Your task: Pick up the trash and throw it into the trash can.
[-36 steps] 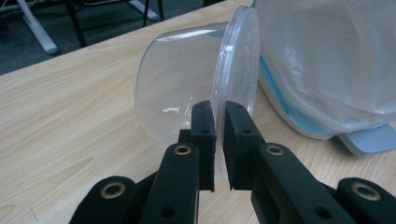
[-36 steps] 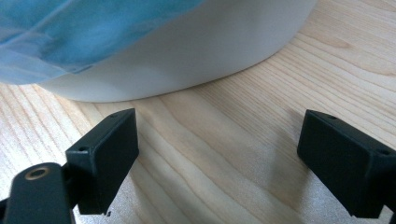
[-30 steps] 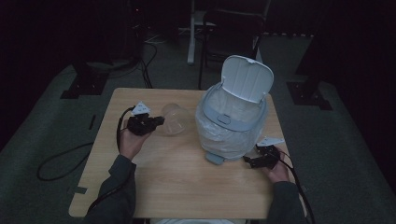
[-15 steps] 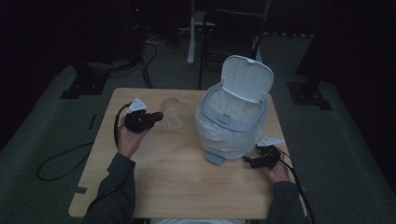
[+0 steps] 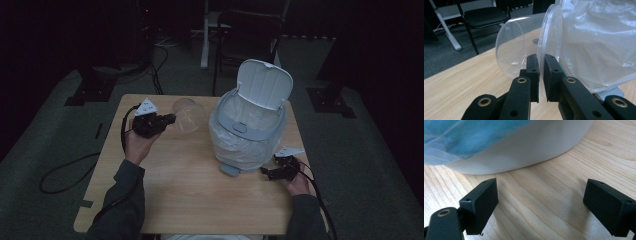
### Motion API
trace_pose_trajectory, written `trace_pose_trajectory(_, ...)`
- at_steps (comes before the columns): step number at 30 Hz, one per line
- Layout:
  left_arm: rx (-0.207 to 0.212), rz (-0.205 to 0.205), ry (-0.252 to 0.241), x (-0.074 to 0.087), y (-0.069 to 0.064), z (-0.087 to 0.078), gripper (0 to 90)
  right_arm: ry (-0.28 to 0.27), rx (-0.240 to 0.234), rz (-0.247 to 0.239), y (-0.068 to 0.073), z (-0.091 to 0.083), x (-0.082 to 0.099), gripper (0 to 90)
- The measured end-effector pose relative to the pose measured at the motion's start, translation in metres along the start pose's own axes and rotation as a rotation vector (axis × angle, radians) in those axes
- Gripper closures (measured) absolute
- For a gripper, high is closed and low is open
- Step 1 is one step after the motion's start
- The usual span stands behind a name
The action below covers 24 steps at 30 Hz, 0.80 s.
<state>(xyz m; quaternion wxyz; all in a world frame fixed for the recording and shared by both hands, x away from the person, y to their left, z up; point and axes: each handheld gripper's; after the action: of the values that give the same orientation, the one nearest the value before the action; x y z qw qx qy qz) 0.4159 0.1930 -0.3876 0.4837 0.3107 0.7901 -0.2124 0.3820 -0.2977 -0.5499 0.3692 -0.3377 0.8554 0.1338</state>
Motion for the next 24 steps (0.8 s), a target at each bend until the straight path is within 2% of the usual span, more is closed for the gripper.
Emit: trace_pose_trajectory(24,-0.002,0.044,-0.046,-0.031,-0.006,-0.011,84.4,0.0,0.0,0.001,0.0,0.0,0.0,11.7)
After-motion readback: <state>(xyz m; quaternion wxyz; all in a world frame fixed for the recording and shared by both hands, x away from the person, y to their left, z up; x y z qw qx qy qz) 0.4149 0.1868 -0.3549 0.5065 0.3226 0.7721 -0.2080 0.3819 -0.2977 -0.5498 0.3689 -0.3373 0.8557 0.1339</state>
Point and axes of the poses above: each handheld gripper's, and its own axes: z roughly forward along the jaws, x roughly out of its underside, y roughly to its left, and after that the axes turned 2 degrees about -z, right-handed
